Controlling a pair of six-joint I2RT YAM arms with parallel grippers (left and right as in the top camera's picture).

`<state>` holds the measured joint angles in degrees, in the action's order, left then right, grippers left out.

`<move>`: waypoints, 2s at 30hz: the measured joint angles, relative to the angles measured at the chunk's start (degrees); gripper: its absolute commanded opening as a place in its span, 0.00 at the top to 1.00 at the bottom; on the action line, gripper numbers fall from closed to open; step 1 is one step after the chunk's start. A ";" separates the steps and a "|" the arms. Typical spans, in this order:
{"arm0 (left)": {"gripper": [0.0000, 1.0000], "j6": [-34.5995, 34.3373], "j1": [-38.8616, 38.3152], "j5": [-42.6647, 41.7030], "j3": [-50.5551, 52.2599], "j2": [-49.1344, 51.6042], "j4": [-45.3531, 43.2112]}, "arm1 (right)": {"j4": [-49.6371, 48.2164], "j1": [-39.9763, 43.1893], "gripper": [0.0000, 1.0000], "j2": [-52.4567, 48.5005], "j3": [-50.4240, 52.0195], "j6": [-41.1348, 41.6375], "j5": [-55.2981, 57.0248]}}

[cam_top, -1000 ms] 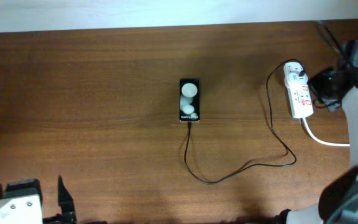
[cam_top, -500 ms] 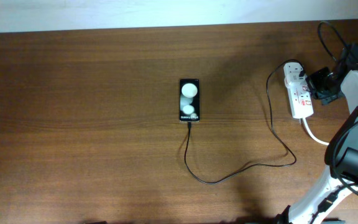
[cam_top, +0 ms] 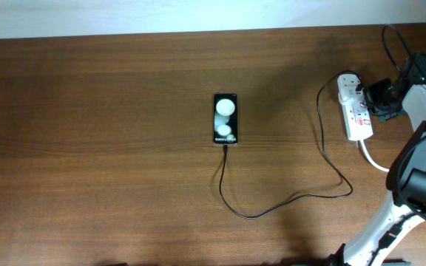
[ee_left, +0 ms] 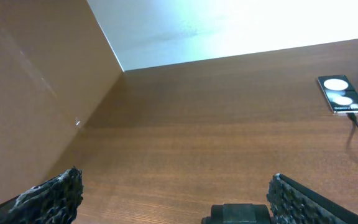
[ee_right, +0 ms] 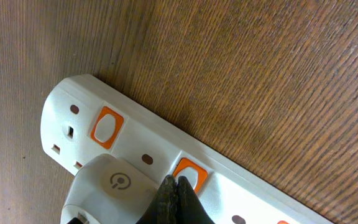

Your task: Plug charger to phone and switch on socket

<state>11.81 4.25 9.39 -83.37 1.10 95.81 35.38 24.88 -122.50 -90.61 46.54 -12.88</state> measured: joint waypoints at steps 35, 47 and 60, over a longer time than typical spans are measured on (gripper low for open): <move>0.01 0.00 0.00 -0.02 -0.04 -0.02 -5.01 | 29.18 -0.76 0.96 26.03 -0.96 -11.61 4.00; 0.01 0.00 0.00 -0.02 -0.02 -0.11 0.87 | 44.94 -0.76 0.03 70.07 -0.83 -18.69 4.17; 0.01 0.00 0.00 -0.02 0.02 -0.11 0.90 | 54.45 -0.76 0.01 74.18 -0.96 -19.15 3.78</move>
<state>11.81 4.25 9.37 -83.35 0.99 96.71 89.82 24.12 -48.31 -91.57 27.40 -9.10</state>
